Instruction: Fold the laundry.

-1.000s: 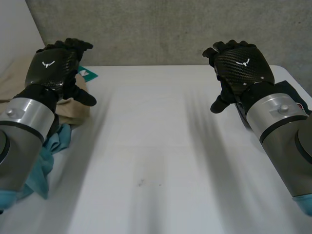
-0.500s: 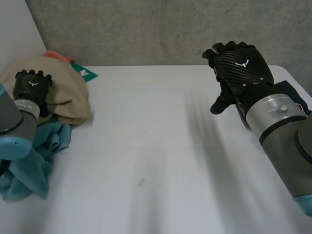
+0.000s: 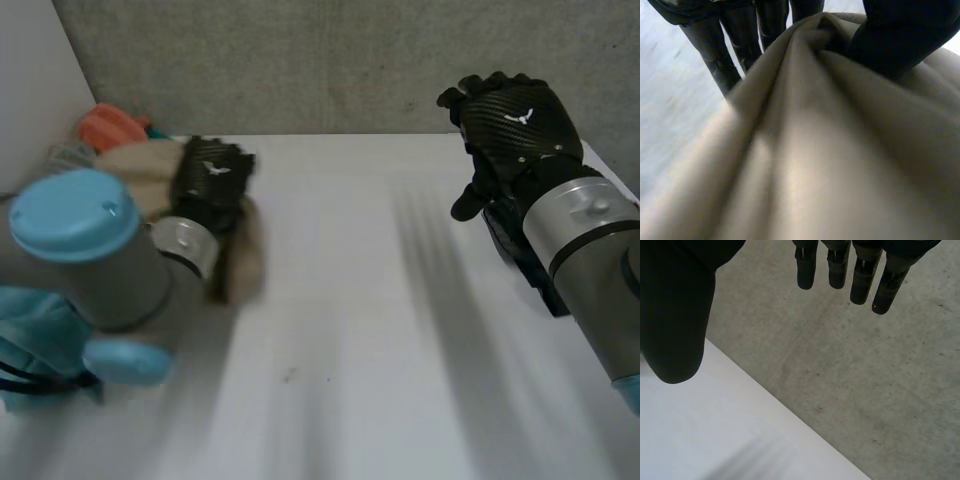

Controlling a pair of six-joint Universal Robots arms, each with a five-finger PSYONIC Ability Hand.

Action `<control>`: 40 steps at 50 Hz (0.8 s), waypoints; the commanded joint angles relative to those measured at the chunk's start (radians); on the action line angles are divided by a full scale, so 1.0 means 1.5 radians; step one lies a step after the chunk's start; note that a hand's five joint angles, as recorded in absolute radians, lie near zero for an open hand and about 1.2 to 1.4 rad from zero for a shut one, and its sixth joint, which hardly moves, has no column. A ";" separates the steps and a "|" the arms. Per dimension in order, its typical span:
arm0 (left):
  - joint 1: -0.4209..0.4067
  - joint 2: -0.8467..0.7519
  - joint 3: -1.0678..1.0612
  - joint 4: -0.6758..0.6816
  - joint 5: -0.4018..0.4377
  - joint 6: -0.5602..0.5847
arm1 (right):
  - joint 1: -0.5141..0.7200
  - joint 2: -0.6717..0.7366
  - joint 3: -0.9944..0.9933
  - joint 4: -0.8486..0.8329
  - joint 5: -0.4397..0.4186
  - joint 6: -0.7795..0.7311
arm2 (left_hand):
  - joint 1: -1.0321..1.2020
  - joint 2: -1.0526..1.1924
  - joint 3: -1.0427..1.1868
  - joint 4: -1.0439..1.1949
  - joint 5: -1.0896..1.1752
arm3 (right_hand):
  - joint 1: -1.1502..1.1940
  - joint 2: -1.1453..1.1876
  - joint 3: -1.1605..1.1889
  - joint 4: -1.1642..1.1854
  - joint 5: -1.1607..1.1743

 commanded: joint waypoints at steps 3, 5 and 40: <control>-0.179 -0.001 -0.049 -0.021 0.005 -0.050 | -0.033 -0.002 -0.004 0.002 -0.033 0.001 | 0.184 0.099 0.103 0.094 0.123 | -0.013 -0.030 -0.019 -0.035 -0.040; -0.204 -0.011 -0.059 -0.040 0.008 -0.050 | -0.037 -0.002 -0.004 0.003 -0.038 0.001 | -0.041 -0.126 -0.122 -0.131 -0.102 | -0.013 -0.030 -0.019 -0.035 -0.040; 0.259 0.134 -0.070 -0.236 0.188 -0.274 | 0.026 0.205 -0.224 0.276 -0.107 0.031 | -0.537 -0.622 -0.618 -0.627 -0.598 | -0.013 -0.030 -0.019 -0.035 -0.040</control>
